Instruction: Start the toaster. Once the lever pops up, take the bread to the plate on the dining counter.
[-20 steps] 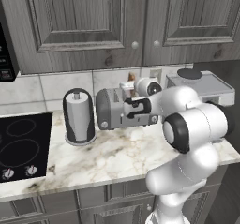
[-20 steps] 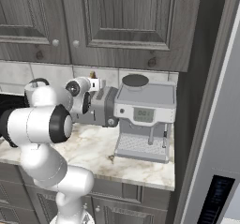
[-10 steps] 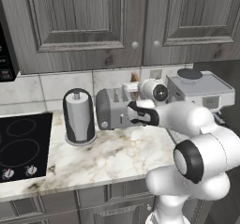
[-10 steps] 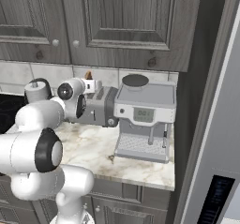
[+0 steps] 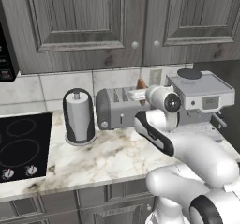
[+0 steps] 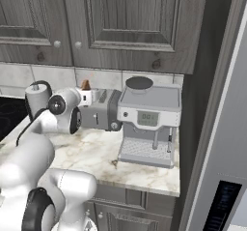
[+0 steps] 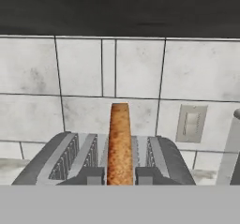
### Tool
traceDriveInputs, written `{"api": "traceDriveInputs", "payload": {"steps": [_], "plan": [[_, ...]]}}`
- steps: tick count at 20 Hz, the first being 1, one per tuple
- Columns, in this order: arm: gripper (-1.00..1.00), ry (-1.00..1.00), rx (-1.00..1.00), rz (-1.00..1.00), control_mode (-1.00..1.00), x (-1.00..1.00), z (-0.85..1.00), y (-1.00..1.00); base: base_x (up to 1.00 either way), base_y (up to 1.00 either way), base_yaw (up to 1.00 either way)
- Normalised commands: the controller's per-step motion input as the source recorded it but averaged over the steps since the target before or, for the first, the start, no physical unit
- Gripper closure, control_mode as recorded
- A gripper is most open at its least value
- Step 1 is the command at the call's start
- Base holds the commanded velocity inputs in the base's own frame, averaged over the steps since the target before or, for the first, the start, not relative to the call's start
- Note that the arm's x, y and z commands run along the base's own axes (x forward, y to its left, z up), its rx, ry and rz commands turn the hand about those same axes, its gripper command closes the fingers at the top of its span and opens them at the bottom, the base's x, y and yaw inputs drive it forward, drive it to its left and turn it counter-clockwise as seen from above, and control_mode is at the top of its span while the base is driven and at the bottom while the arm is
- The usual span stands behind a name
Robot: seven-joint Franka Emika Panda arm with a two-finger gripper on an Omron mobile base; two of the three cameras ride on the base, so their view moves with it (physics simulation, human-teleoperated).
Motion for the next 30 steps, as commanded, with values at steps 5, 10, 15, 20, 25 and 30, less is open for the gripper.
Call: {"api": "traceDriveInputs", "payload": {"steps": [5,10,15,20,25,30], "plan": [[1.0,0.22,0.0,0.0,-1.0,-0.65,0.6,-0.04,0.0,0.0,0.0],[1.0,0.37,0.0,0.0,-1.0,-0.84,0.38,0.0,0.0,0.0,0.0],[1.0,0.38,0.0,-0.03,-1.0,-0.95,0.09,0.0,0.0,0.0,0.0],[1.0,0.37,0.0,-0.02,-1.0,-0.81,0.18,0.0,0.0,0.0,0.0],[1.0,0.28,-0.03,0.0,-1.0,-0.43,0.07,0.0,0.0,0.0,0.0],[1.0,0.09,0.0,0.0,-1.0,-0.12,0.0,-0.01,0.0,0.0,0.0]]}}
